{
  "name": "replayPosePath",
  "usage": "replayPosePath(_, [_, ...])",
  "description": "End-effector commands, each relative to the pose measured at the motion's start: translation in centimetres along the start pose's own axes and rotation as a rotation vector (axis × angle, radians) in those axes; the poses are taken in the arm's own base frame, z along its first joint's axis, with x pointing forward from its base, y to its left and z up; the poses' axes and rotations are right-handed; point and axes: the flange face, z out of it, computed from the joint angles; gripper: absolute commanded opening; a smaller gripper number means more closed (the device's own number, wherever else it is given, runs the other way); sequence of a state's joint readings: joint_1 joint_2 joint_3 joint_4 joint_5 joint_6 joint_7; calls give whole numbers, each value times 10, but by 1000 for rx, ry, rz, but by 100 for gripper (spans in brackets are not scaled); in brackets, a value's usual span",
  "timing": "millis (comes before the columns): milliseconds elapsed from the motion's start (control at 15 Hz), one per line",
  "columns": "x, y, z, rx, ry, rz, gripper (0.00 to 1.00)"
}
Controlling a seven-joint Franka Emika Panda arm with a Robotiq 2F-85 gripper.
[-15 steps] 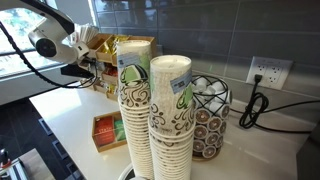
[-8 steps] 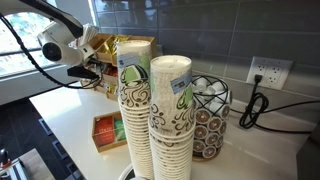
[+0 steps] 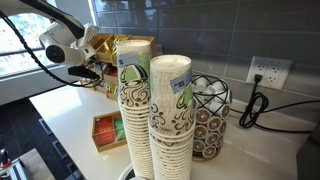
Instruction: Put the white sachet on the shelf with similar sachets
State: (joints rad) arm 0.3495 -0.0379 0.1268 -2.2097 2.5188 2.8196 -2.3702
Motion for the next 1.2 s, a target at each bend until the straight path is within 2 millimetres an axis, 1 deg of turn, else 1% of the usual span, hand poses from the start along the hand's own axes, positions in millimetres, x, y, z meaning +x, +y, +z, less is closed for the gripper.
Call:
replayPosePath(0, [-2, 0, 11, 45, 36, 53, 0])
replayPosePath(400, [-10, -2, 23, 94, 60, 95, 0])
replayPosePath(600, [-11, 2, 22, 71, 44, 53, 0])
replayPosePath(667, [-11, 2, 21, 68, 40, 42, 27])
replayPosePath(733, [-11, 2, 19, 63, 37, 33, 28])
replayPosePath(867, [-14, 0, 16, 54, 20, 2, 41])
replayPosePath(933, [-15, -1, 15, 43, 4, -21, 51])
replayPosePath(1067, [-20, -6, 10, 16, -46, -80, 64])
replayPosePath(1133, [-20, -6, 8, 0, -66, -109, 73])
